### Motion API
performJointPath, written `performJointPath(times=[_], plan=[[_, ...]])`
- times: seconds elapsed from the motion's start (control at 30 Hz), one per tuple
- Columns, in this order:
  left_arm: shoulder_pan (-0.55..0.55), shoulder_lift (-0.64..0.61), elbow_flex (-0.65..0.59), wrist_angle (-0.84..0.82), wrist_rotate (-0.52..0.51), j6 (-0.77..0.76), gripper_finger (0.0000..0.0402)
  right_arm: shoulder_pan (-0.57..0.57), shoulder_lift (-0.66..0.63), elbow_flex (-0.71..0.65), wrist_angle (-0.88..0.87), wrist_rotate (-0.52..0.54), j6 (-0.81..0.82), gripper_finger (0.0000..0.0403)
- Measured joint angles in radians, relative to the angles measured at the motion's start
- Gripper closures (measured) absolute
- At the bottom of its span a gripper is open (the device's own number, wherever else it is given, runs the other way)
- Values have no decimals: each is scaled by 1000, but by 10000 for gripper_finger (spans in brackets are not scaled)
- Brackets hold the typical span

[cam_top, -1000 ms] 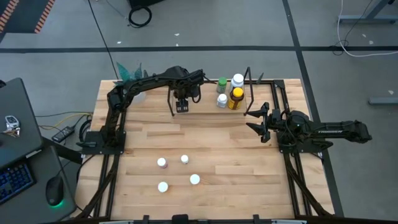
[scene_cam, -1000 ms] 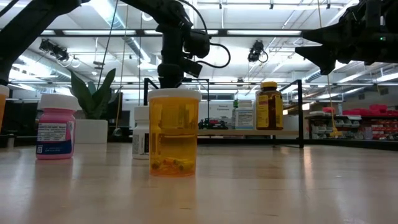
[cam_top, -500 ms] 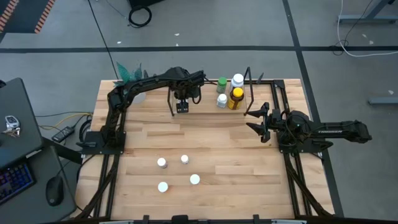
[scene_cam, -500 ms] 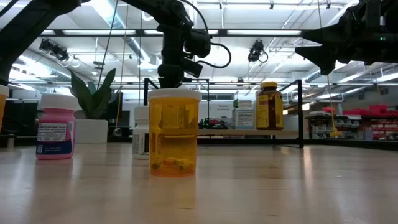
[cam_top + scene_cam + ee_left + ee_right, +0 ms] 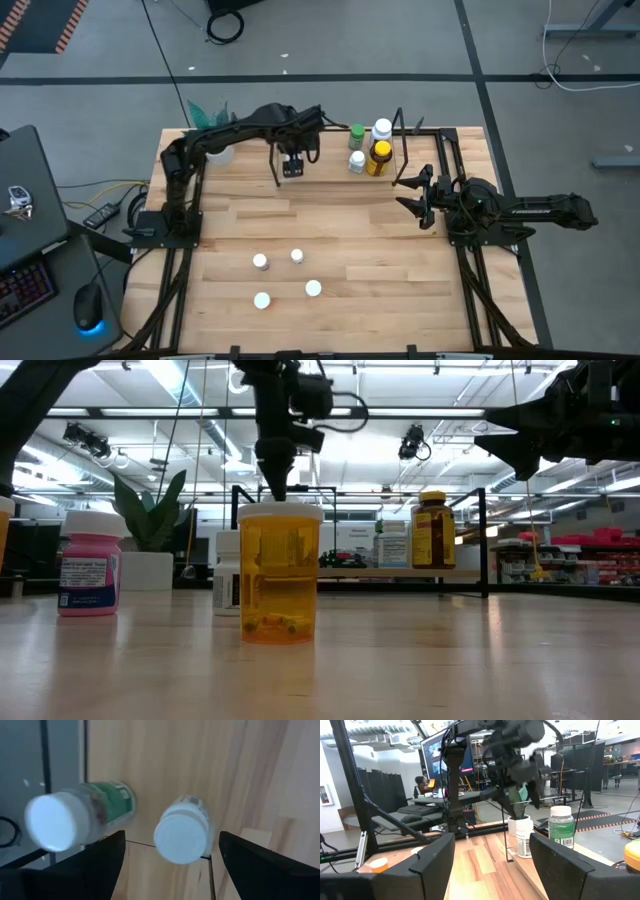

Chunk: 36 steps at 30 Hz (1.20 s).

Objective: Pick and place medicine bottles onto shelf by color
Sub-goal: Put the pink medicine bottle on the shelf

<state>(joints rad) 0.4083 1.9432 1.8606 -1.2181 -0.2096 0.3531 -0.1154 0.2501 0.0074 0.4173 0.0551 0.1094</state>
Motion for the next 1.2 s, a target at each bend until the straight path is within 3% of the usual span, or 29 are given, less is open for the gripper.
performJointPath(times=[0.17, 0.4, 0.57, 0.9, 1.2], plan=[[-47, -66, 0, 3, 12, -2, 89, 0, 0, 0, 0, 0, 0, 138], [-167, -157, -23, 24, 124, -87, 128, 0, 0, 0, 0, 0, 0, 138], [-252, -246, -182, 90, 127, -167, 156, 0, 0, 0, 1, 0, 0, 138], [-501, -422, -524, 235, 126, -476, 197, 0, 0, 0, 1, -2, 0, 138], [-714, -517, -695, 339, -30, -657, 220, 0, 0, 0, 8, -3, 0, 138]])
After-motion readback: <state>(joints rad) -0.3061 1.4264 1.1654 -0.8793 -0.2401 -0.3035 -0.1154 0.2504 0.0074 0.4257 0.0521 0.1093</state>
